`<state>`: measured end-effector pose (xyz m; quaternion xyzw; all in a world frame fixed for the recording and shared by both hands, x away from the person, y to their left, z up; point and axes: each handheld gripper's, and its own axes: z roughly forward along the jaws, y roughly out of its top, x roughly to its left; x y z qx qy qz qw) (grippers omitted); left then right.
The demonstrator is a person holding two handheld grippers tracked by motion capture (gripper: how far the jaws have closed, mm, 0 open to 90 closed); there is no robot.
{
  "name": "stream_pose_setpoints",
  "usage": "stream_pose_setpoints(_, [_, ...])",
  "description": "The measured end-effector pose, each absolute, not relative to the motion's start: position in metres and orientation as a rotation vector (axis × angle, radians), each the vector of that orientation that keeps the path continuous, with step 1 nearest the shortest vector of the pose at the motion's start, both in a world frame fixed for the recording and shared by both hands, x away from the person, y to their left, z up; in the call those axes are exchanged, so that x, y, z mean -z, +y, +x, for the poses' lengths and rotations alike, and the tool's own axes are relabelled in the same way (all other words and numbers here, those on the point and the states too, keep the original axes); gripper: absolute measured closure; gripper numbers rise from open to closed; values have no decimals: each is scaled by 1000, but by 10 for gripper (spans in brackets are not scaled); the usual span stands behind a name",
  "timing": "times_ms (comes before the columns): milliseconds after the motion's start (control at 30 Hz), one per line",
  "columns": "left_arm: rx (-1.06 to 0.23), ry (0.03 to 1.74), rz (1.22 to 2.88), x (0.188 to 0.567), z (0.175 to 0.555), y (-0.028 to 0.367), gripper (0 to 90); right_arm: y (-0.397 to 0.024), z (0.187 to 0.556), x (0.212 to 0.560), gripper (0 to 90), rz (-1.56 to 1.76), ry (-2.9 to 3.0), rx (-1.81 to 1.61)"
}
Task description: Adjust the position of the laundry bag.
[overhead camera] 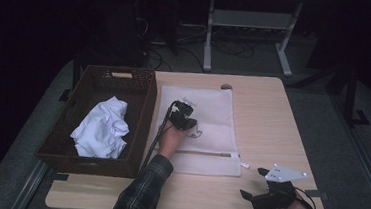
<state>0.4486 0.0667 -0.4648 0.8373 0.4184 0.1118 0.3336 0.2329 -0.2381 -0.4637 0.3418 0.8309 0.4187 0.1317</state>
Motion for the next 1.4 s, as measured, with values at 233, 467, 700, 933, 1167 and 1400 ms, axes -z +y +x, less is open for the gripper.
stream_pose_setpoints(233, [-256,1072,2189,465,440,57,893,-238,233,463,22,990,2410,-1216])
stream_pose_setpoints(467, [-217,1043,2183,466,434,48,893,-238,233,463,22,989,2411,-1218])
stream_pose_setpoints(700, [-177,1020,2171,468,430,41,893,-237,233,463,22,985,2415,-1218])
stream_pose_setpoints(933, [-151,993,2176,468,426,30,893,-237,233,463,22,982,2417,-1219])
stream_pose_setpoints(1167, [-133,972,2184,468,425,20,893,-237,233,463,22,981,2419,-1218])
stream_pose_setpoints(1400, [-118,940,2198,468,426,1,893,-237,233,463,22,980,2417,-1221])
